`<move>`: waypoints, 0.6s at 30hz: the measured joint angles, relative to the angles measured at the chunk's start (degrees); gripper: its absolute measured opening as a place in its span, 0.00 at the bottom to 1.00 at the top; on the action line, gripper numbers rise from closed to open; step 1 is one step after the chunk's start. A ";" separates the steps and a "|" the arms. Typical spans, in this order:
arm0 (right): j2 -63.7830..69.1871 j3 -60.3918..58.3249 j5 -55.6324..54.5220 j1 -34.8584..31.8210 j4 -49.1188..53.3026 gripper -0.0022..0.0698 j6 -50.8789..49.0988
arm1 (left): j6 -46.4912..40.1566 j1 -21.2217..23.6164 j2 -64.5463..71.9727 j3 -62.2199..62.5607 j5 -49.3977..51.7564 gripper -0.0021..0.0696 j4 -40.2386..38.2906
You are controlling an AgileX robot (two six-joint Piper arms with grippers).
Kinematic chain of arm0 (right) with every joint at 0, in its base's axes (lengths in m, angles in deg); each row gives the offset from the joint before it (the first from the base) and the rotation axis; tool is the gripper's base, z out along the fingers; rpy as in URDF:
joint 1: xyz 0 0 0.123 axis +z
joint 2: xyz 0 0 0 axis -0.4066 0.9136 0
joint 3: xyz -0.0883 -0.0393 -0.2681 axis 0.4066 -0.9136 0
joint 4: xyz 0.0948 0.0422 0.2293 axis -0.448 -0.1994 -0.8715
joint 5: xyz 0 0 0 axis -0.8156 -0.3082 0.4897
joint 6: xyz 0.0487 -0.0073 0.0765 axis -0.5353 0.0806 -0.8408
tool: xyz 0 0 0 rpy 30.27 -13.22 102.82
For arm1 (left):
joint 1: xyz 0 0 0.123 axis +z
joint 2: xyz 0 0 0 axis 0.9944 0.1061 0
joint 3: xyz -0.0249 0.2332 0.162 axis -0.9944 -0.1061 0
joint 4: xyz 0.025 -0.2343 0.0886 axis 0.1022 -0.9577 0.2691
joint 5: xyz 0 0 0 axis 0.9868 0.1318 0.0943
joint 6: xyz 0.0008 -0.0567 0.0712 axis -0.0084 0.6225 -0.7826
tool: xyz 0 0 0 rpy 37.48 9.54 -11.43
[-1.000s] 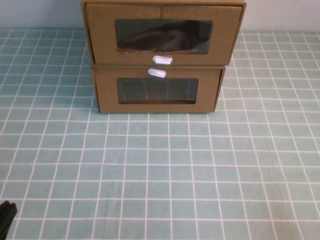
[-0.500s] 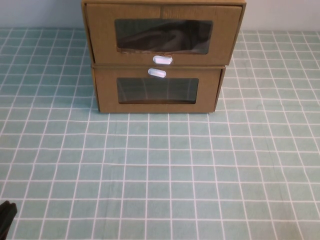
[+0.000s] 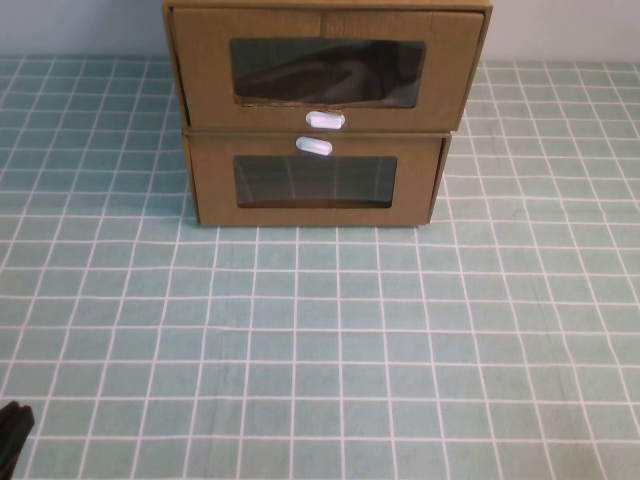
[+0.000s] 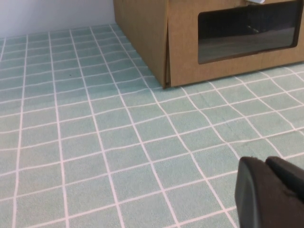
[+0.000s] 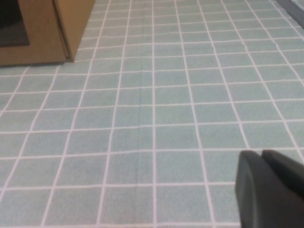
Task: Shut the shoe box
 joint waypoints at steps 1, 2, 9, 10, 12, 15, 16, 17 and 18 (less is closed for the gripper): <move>0.00 0.00 0.00 0.00 0.00 0.01 0.00 | 0.00 0.00 0.00 0.00 -0.10 0.02 0.00; 0.00 0.00 0.00 0.00 0.00 0.01 0.00 | 0.00 0.00 -0.12 0.00 -0.45 0.02 0.00; 0.00 0.00 0.00 0.00 0.00 0.01 0.00 | 19.96 1.65 -2.34 0.00 -8.76 0.02 16.99; 0.00 0.00 0.00 0.00 0.00 0.01 0.00 | 25.76 2.62 -3.58 0.00 -8.76 0.02 22.82; 0.00 0.00 0.00 0.00 0.00 0.01 0.00 | 35.68 4.76 -6.83 0.00 -8.76 0.02 31.10; 0.00 0.00 0.00 0.00 0.00 0.01 0.00 | 41.43 8.63 -9.95 0.00 -5.50 0.02 36.12; 0.00 0.00 0.00 0.00 0.00 0.01 0.00 | 42.22 9.87 -10.25 0.00 -4.29 0.02 36.77; 0.00 0.00 0.03 0.00 0.00 0.01 0.00 | 42.72 10.91 -10.36 0.00 -2.91 0.02 37.25; -0.05 0.00 0.03 0.00 0.00 0.01 0.00 | 43.00 11.64 -10.36 0.00 -1.37 0.02 37.52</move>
